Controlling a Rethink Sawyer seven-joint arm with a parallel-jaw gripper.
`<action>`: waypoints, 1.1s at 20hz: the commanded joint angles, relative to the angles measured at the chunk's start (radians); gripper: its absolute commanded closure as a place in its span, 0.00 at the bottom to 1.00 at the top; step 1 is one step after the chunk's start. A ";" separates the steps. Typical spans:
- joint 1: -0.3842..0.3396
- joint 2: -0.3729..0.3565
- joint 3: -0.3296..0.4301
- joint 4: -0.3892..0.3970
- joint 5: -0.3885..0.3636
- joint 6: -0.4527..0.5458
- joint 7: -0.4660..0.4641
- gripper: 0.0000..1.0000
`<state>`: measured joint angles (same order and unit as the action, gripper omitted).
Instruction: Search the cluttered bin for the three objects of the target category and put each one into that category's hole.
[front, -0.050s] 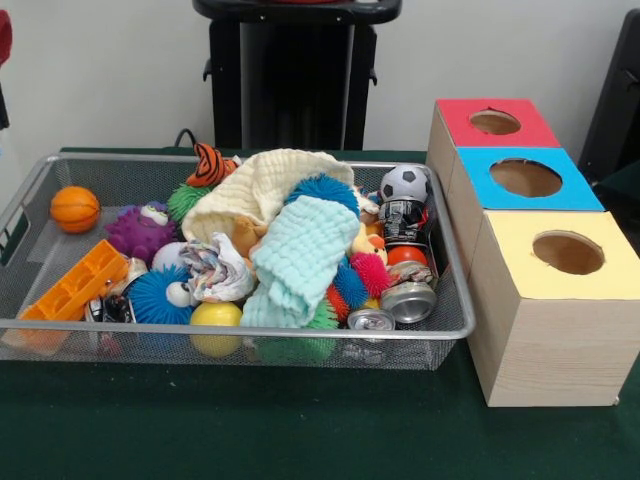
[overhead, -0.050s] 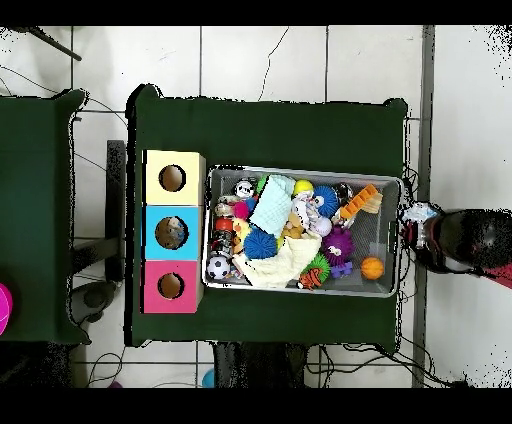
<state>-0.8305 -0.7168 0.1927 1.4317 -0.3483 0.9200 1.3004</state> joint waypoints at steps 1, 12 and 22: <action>0.047 -0.015 -0.005 0.082 0.049 0.102 0.120 1.00; 0.092 -0.061 -0.048 0.147 0.096 0.098 0.130 1.00; 0.152 -0.109 -0.090 0.190 0.148 0.127 0.158 1.00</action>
<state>-0.7112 -0.8058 0.1176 1.4955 -0.2461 0.9204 1.3004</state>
